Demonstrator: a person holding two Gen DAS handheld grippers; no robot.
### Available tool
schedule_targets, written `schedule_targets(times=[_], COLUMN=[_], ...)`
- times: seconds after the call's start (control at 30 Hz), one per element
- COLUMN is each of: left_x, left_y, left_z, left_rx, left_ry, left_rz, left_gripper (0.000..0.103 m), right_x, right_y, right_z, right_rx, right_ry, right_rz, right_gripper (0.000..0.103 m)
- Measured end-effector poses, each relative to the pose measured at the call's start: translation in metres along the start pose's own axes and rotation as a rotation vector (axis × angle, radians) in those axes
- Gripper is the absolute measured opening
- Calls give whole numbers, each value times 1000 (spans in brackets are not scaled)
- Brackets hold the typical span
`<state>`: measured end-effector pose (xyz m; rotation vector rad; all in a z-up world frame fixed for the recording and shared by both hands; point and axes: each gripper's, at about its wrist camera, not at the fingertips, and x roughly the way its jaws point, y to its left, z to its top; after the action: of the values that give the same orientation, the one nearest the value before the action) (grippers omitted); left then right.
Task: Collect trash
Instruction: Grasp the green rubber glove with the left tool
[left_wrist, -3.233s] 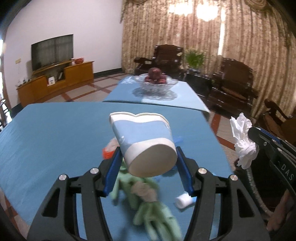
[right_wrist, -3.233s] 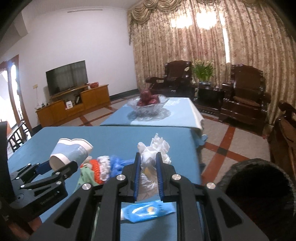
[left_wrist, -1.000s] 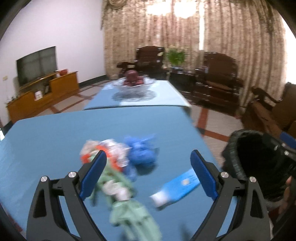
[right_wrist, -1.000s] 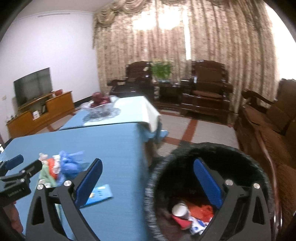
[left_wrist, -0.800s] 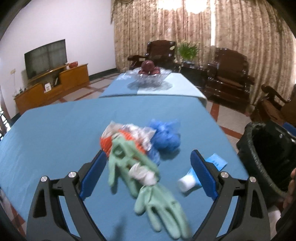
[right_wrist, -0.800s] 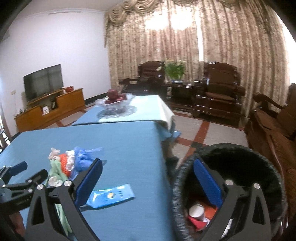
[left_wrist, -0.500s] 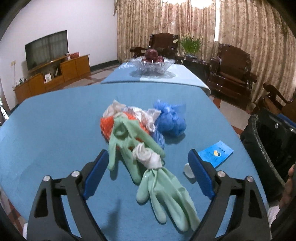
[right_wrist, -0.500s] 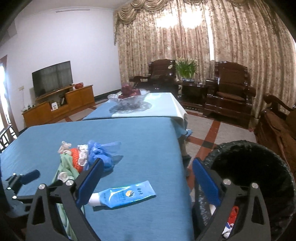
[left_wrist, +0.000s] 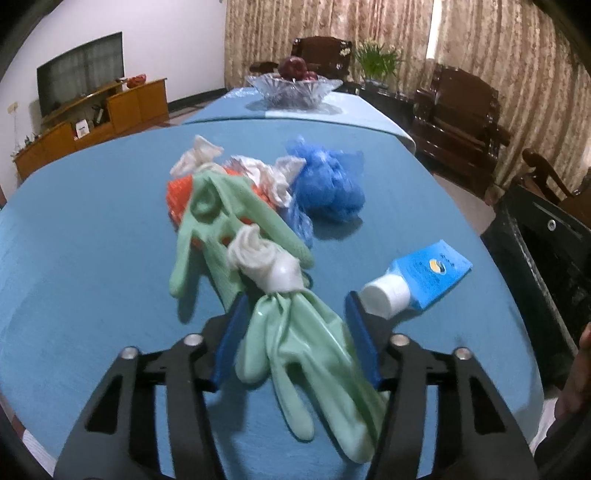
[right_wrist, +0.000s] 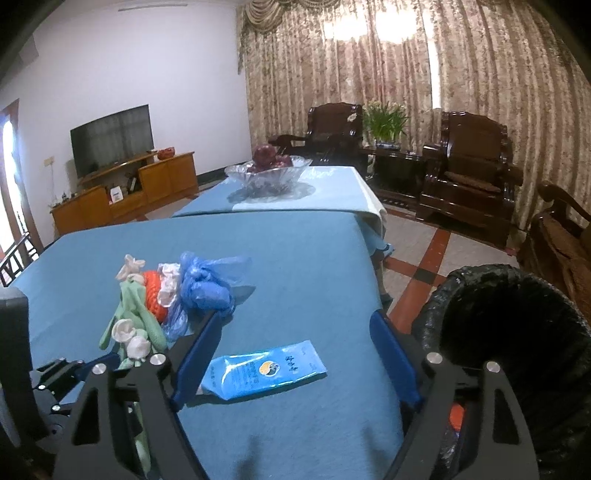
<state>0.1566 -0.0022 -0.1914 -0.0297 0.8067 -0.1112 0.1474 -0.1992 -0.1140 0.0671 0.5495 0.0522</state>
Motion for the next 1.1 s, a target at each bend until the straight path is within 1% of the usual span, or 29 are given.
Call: schedule_targets(times=[0.13,0.33,0.4,0.47,0.5,0.63,0.7,0.8,0.87,0.9,0.93,1.1], left_x=[-1,-9,-14,-21,-24,-36,-35,-32,-29,-28,-25,-13], left_y=[4,13,16,19,21,30,34,38,36,33,29,16], left_z=[0,5,6,7,7,7,5,1,0,0,0,0], left_rx=[-15,-29,-32,-29,-26,-9,-7,-30,-32,-26,-19,-6], left_ry=[3,8,1,-13,-19,-46,-36,-16,-12,-14,-14,-15], left_rz=[-2,-20,-21,-20,-18,-3,-4,-17,-26,-23,-24,-27], left_gripper=[32,25,23,19,18,18,18,19,27,34,36,37], right_x=[3,7,9,10,11,13,14,15,14,13,13,12], right_y=[5,14,18,23,25,35,40,46,46,44,41,30], right_z=[-4,-9,-10,-11,-11,-13,-16,-19,-19,-19,-18,-17], right_rx=[-12,-20,-22,-27,-28,-34,-41,-56,-58,-58,-54,-39], right_ry=[17,33,39,40,42,50,59,63,61,60,60,66], right_rz=[8,14,20,26,29,46,54,53,47,41,35,11], right_gripper=[80,80,80,80,80,80,80,80,80,80,80,80])
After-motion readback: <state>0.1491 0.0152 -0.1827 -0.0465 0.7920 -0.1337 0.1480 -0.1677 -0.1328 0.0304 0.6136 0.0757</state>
